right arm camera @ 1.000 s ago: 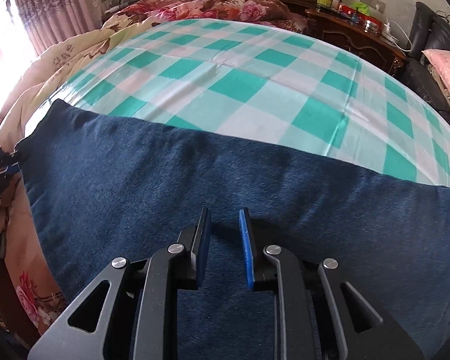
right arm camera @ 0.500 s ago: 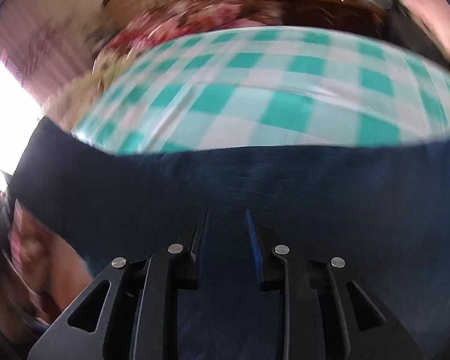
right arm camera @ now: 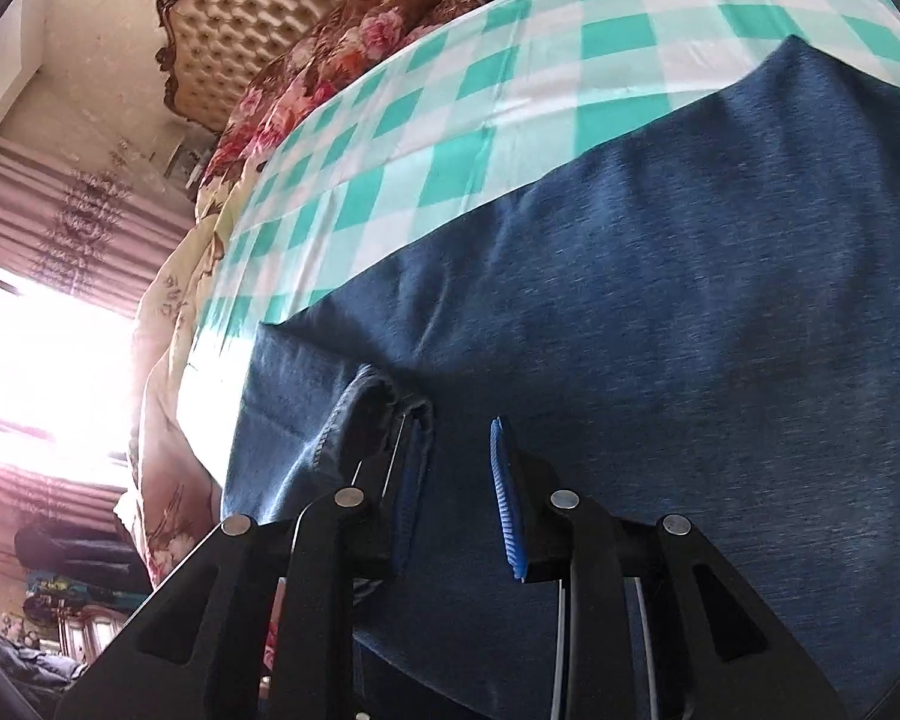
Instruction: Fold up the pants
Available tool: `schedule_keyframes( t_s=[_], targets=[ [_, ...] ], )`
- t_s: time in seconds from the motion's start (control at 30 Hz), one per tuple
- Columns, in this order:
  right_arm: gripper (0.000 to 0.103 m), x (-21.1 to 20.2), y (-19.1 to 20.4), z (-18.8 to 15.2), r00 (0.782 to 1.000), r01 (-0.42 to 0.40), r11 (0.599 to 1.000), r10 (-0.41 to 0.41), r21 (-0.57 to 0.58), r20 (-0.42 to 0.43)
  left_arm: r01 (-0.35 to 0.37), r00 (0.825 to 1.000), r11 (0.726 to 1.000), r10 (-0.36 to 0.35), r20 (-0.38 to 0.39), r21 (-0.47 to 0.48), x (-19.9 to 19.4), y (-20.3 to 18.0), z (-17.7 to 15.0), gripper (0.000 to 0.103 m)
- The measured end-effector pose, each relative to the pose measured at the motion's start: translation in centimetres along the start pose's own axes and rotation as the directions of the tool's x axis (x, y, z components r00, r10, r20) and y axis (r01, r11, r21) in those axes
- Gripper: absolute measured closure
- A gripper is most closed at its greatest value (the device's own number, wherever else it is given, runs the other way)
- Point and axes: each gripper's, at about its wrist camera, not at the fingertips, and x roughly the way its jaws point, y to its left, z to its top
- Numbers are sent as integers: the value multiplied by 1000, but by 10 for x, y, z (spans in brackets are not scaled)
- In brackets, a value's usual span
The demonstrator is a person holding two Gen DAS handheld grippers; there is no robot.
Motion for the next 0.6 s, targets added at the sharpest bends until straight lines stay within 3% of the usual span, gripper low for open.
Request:
schedule_keyframes(
  t_s=[0.1,0.2,0.27,0.3,0.33,0.37,0.4,0.43,0.53,0.6],
  targets=[
    [76,2,5,-4,1000,-10,1000,9,-18,-18,60,998,995,-59,-9,80,3,-9,-3,57],
    [76,7,7,-8,999,-15,1000,14,-23,-42,212,976,975,-215,-39,-72,8,11,0,59],
    [76,13,10,-11,998,-15,1000,13,-28,-62,331,940,929,-340,-29,-164,10,25,0,59],
    [76,15,11,-12,998,-15,999,13,-33,-68,403,911,889,-413,-3,-216,8,34,0,59],
    [76,15,11,-13,997,-16,999,13,-37,-70,442,892,858,-451,27,-260,5,43,0,59],
    [76,16,13,-13,997,-17,999,13,-43,-73,455,886,836,-460,60,-306,1,54,-1,59],
    [76,17,13,-14,997,-15,999,11,-44,-73,460,883,822,-464,75,-336,0,57,3,59],
    [76,19,13,-14,997,-11,999,8,-44,-73,452,886,814,-456,79,-364,1,63,3,66],
    [76,24,13,-14,997,-5,999,3,-34,-83,398,908,837,-419,28,-375,17,67,2,77],
    [76,24,14,-15,996,-8,999,4,-37,-88,381,910,845,-415,-9,-376,31,67,0,82]
  ],
)
